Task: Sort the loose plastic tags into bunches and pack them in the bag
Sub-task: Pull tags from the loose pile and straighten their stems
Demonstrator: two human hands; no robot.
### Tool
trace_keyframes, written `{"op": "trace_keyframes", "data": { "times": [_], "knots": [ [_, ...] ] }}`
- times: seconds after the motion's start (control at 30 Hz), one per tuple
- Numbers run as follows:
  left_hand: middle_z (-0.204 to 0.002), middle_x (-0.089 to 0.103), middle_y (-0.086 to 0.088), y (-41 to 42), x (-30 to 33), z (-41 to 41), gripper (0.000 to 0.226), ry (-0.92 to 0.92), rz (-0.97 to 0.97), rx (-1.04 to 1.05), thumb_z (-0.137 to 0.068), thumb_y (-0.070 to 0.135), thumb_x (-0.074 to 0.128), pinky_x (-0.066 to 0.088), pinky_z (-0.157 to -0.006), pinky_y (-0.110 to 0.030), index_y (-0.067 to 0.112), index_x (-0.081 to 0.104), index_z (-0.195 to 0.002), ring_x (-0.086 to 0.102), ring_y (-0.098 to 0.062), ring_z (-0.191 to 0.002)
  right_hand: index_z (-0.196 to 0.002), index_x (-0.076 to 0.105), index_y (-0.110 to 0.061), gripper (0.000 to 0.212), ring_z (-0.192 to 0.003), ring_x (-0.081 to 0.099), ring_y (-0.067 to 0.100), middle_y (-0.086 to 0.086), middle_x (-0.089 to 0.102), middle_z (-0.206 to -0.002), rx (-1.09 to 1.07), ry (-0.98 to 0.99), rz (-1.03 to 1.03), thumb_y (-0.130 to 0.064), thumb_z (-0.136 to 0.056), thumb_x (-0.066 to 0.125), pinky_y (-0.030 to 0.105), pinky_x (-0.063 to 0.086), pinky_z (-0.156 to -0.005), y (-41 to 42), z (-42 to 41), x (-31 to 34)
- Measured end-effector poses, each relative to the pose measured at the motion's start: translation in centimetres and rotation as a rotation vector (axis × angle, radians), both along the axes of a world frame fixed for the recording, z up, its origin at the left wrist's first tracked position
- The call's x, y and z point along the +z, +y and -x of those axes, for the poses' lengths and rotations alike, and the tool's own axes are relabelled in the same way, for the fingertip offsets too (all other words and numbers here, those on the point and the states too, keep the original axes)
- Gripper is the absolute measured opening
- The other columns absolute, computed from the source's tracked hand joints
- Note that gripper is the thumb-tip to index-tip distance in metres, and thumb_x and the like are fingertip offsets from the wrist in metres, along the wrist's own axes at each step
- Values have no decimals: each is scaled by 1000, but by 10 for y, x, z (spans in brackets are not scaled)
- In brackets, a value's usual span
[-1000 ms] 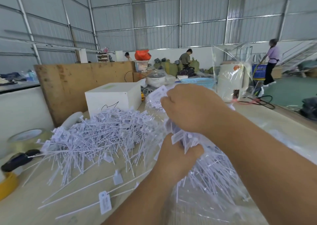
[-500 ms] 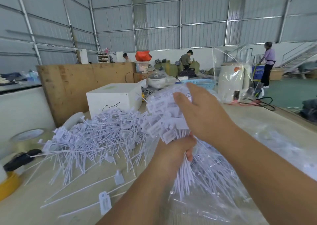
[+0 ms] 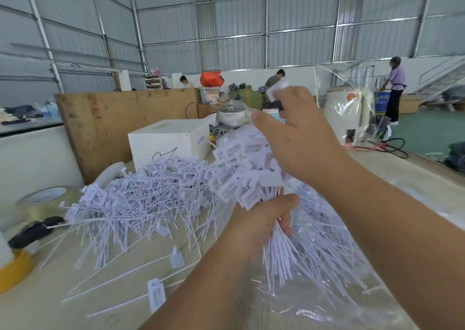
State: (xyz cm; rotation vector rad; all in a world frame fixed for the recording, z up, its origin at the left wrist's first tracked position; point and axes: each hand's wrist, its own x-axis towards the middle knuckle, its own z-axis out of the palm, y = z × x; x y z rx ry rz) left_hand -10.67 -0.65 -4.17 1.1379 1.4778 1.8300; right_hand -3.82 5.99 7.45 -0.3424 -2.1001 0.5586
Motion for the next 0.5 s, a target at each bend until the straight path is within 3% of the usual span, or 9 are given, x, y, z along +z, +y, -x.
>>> {"op": "trace_keyframes", "data": {
  "times": [0.03, 0.1, 0.2, 0.3, 0.37, 0.5],
  "knots": [
    [-54, 49, -11, -1, 1, 0, 41, -10, 10, 16, -58, 47, 71, 47, -75, -32, 14, 51, -44, 48, -27, -63, -139, 46, -9, 50, -87, 50, -8, -2, 37, -139, 16, 27, 38, -35, -97, 53, 14, 32, -80, -1, 1, -4],
    [-52, 48, -7, -1, 2, 1, 38, -31, 11, 36, -59, 47, 70, 44, -73, -33, 19, 50, -43, 45, -28, -62, -136, 50, -10, 45, -85, 50, -13, -7, 41, -131, 51, 84, 117, -32, -97, 54, 9, 38, -80, -4, 1, -13],
    [-50, 50, -3, -2, 3, 4, 34, -29, -7, 48, -68, 39, 70, 41, -51, -11, 19, 52, -46, 46, -10, -44, -138, 48, -15, 46, -87, 45, -27, -11, 41, -128, 173, 154, 328, -35, -97, 53, -3, 35, -70, -9, -1, -22],
    [-58, 60, 1, 1, 2, 5, 27, -159, -73, 71, -69, 35, 83, 42, -44, -13, 17, 63, -68, 53, -5, -45, -143, 43, -25, 53, -110, 47, -10, -13, 43, -140, 262, 178, 503, -45, -95, 52, 7, 33, -76, -12, -7, -27],
    [-66, 69, 2, 2, 1, 7, 33, -235, -127, 92, -60, 33, 87, 47, -49, -15, 14, 70, -80, 63, -7, -55, -145, 39, -32, 58, -115, 46, -4, -18, 42, -139, 304, 156, 527, -53, -92, 53, 11, 33, -79, -15, -10, -32],
    [-101, 72, -12, 0, 3, 4, 37, -198, -191, -1, -75, 23, 73, 58, -75, -37, 15, 71, -111, 69, -23, -89, -141, 36, -50, 77, -128, 43, 5, -25, 42, -138, 399, 84, 667, -67, -68, 54, 35, 40, -93, -20, -15, -51]
  ]
}}
